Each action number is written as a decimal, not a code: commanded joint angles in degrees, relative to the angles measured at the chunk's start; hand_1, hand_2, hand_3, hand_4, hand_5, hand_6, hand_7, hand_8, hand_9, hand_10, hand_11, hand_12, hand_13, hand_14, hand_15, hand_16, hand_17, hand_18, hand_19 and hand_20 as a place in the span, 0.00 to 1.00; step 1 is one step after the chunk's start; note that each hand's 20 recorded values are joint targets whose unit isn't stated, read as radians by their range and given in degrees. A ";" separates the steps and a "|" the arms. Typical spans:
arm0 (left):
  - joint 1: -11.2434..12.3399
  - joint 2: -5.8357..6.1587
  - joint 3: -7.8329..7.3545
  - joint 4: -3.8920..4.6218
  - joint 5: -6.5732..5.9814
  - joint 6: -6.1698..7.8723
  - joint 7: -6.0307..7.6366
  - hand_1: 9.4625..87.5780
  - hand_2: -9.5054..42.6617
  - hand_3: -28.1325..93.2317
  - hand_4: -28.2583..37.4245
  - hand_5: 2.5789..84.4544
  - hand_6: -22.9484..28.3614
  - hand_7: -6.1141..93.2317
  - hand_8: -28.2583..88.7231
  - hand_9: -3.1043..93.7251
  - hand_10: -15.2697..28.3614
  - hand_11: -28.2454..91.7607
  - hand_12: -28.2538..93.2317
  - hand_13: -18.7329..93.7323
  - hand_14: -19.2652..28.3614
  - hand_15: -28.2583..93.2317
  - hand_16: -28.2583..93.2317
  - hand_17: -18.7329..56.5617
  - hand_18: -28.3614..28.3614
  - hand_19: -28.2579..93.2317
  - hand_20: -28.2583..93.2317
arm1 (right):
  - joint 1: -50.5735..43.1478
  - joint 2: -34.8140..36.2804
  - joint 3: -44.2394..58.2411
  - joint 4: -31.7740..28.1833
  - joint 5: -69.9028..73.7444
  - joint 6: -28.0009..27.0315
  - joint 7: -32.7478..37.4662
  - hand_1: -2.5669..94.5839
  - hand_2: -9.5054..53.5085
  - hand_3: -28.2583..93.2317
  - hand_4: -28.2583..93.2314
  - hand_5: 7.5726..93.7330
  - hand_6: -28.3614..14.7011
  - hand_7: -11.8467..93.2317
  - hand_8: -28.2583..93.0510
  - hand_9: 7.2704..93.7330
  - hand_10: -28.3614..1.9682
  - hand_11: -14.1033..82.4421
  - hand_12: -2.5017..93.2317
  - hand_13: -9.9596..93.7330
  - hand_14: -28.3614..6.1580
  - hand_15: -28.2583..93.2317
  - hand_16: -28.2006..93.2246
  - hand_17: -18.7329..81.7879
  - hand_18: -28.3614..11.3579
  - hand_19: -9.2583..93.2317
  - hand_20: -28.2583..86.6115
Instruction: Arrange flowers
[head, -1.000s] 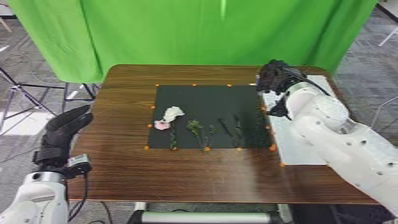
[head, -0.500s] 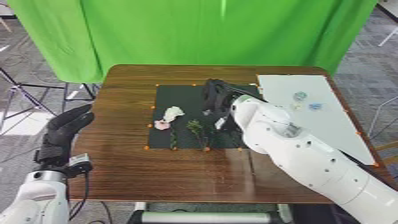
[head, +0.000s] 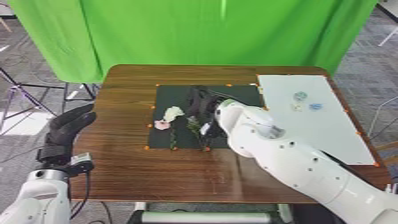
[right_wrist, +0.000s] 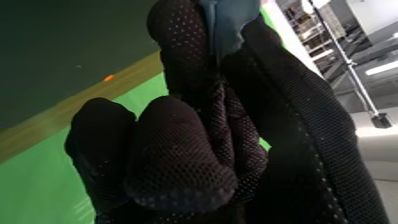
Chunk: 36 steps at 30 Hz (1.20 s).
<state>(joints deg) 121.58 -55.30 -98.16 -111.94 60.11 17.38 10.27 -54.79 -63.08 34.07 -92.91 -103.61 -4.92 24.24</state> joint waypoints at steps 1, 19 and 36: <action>-0.26 0.03 -0.01 0.13 -0.39 -0.77 -0.34 0.40 0.55 0.77 0.15 0.51 0.47 0.25 0.15 0.52 0.66 0.43 0.29 0.52 0.73 0.36 0.20 0.37 0.67 0.32 0.35 | -0.08 -2.00 -0.26 2.53 -0.81 0.40 0.10 0.70 0.00 0.69 0.08 0.75 0.62 0.42 0.42 0.97 0.67 0.27 0.52 1.00 0.86 0.76 0.51 0.81 0.35 1.00 0.77; -0.33 -0.01 -0.23 0.15 -0.69 -1.12 -0.49 0.35 0.44 0.77 0.16 0.51 0.49 0.23 0.16 0.51 0.67 0.42 0.29 0.51 0.74 0.36 0.20 0.35 0.68 0.32 0.34 | 0.07 -2.01 1.35 5.37 -1.07 -2.62 0.92 0.62 0.00 0.69 0.11 0.74 0.62 0.33 0.40 0.92 0.62 0.25 0.41 0.99 0.82 0.75 0.51 0.80 0.32 1.00 0.75; 0.07 -0.01 -0.44 0.01 -0.73 -1.55 -0.49 0.34 0.38 0.78 0.18 0.50 0.49 0.23 0.16 0.51 0.67 0.42 0.29 0.51 0.75 0.35 0.20 0.35 0.69 0.32 0.34 | 0.80 -1.33 3.98 4.20 0.47 -4.67 0.77 0.49 0.00 0.75 0.11 0.64 0.70 0.26 0.18 0.83 0.50 0.29 0.23 0.98 0.78 0.74 0.50 0.79 0.32 1.00 0.74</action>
<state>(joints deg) 121.22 -55.28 -98.30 -111.90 59.68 16.57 10.08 -54.97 -65.04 36.77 -87.71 -103.67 -9.21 25.07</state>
